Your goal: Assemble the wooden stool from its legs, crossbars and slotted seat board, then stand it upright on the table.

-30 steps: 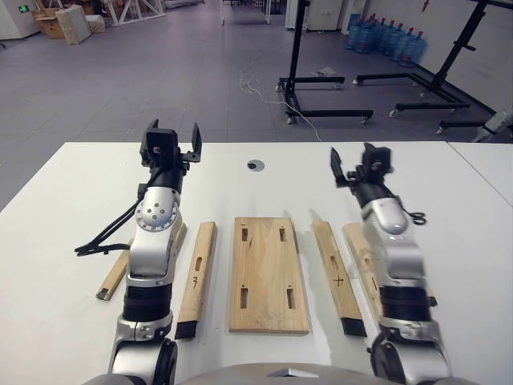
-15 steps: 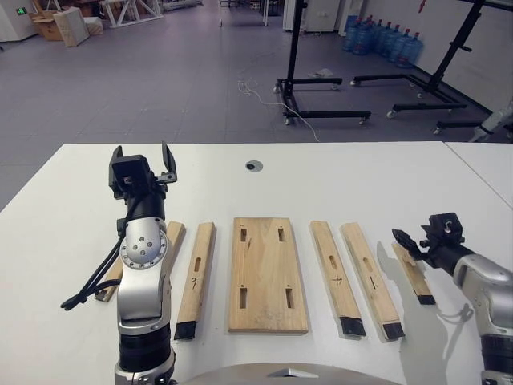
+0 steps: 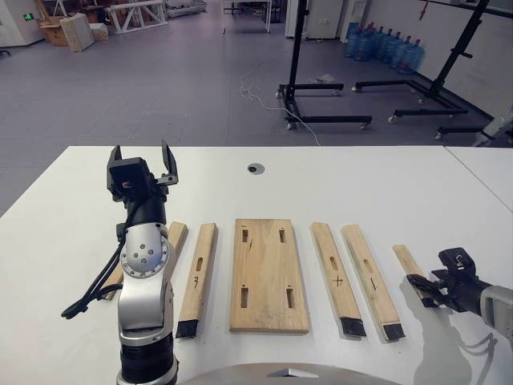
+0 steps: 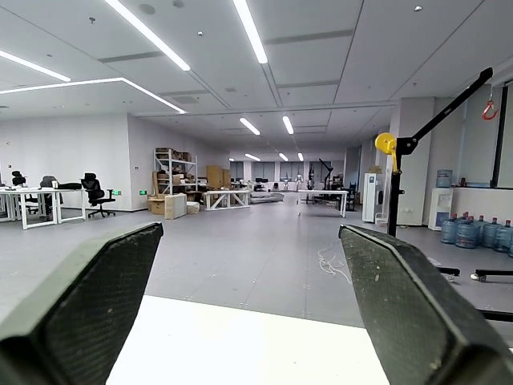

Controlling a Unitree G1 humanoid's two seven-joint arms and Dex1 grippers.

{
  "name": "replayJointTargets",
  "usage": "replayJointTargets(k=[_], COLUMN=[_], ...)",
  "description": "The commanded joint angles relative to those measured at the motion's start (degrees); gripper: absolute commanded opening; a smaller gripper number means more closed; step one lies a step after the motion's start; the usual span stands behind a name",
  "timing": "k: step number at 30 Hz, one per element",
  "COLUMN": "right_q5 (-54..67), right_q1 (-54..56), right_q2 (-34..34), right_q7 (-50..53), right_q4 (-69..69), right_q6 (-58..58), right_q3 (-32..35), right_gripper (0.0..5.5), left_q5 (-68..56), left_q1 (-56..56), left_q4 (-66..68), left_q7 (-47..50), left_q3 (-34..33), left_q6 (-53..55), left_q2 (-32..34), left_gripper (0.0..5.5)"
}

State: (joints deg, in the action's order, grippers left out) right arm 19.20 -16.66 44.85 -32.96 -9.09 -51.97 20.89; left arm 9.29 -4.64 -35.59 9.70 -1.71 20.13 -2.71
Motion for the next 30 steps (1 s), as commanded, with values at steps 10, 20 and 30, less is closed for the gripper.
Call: replayJointTargets(k=[10,20,30], right_q5=[4.72,4.31,-8.83], right_q1=[-0.78,21.33,46.45], right_q2=[-5.63,-16.91,-26.45], right_q7=[4.33,17.31,10.98], right_q4=[1.08,3.33,9.42], right_q6=[-18.04,-2.04,40.72], right_q3=[-2.81,6.11,-18.37], right_gripper=[1.27,1.27,1.27], left_q5=[-0.87,-4.38,-26.23], left_q1=[-0.13,-3.65,-13.66], left_q4=[0.95,3.97,12.61], left_q7=[-0.06,-1.87,-11.76], left_q3=[-0.36,-2.44,-14.59], left_q6=[-0.41,-1.46,10.01], left_q2=[-0.69,0.32,3.16], left_gripper=[4.07,4.07,4.07])
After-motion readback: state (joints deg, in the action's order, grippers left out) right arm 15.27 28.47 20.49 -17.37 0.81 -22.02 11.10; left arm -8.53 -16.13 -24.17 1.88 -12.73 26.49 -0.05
